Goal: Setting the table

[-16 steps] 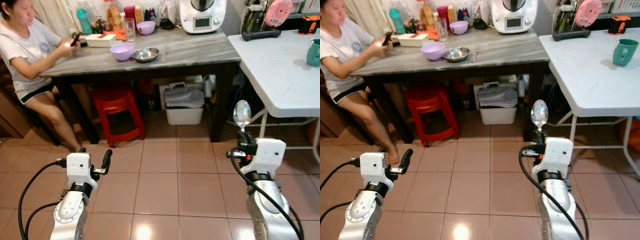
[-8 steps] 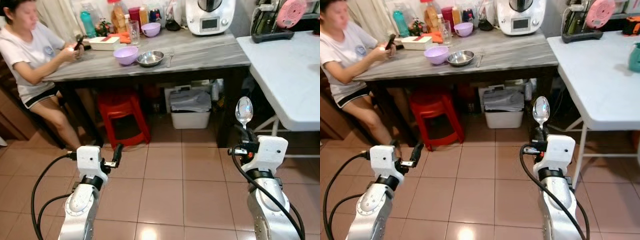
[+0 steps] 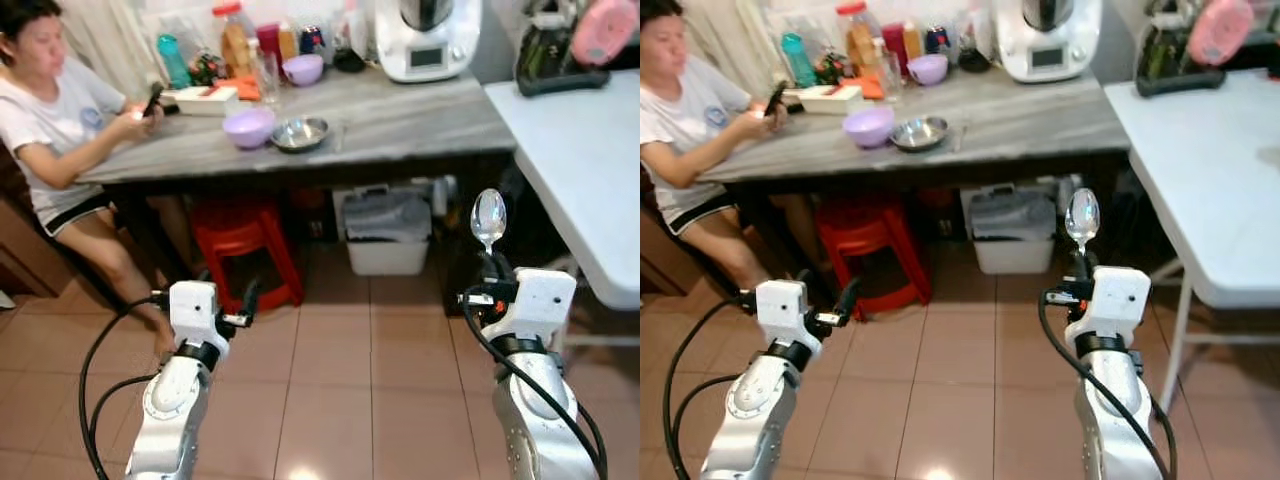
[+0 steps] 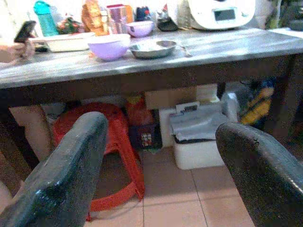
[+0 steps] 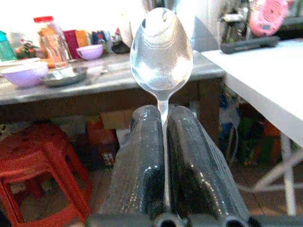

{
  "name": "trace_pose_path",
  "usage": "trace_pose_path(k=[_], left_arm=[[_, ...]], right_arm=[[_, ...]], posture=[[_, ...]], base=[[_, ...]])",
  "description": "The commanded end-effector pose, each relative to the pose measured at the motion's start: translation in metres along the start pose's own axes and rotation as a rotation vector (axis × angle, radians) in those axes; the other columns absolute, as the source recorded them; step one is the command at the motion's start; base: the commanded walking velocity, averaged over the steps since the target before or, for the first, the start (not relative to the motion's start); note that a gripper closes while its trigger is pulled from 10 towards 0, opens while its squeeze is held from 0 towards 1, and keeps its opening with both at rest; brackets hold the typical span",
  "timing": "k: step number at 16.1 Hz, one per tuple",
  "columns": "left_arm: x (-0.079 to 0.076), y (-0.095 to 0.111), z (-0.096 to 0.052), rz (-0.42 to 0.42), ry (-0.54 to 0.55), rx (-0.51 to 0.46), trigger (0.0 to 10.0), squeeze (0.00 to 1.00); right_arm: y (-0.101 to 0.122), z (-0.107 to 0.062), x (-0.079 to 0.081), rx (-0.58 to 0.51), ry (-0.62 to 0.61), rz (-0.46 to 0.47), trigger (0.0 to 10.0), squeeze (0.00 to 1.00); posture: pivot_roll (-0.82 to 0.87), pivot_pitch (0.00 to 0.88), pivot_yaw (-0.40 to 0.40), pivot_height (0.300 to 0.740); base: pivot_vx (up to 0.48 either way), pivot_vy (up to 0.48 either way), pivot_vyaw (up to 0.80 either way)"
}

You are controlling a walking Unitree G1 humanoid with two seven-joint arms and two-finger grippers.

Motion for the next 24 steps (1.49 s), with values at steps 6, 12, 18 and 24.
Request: trace_pose_path(k=[6, 12, 18, 24], left_arm=[[0.008, 0.003, 0.001, -0.002, 0.012, -0.004, 10.0, 0.00], [0.025, -0.001, -0.009, 0.006, 0.074, 0.014, 10.0, 0.00], [0.019, 0.000, -0.004, -0.015, 0.068, 0.012, 10.0, 0.00], [0.017, -0.001, -0.003, -0.022, 0.064, 0.013, 10.0, 0.00]], right_arm=[[0.004, 0.006, 0.011, -0.015, 0.030, 0.025, 10.0, 0.00], [0.000, -0.004, 0.002, -0.002, 0.002, 0.003, 10.0, 0.00], [0.000, -0.002, 0.002, -0.002, -0.002, 0.003, 10.0, 0.00], [0.001, -0.001, 0.001, -0.004, -0.002, 0.004, 10.0, 0.00]], posture=[[-0.14, 0.000, 0.123, 0.740], [-0.15, 0.000, 0.125, 0.740], [-0.15, 0.000, 0.124, 0.740], [-0.15, 0.000, 0.123, 0.740]], base=[[0.480, 0.000, 0.00], [0.480, 0.000, 0.00], [0.371, 0.000, 0.00], [0.371, 0.000, 0.00]])
Point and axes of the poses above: a point about 5 cm out from each wrist's last joint towards the gripper, its own z axis pointing out of the wrist towards the gripper, its own y axis along the axis of the wrist's last joint, x = y × z, the point moved 4 cm from there along z, pointing out of the wrist towards the gripper
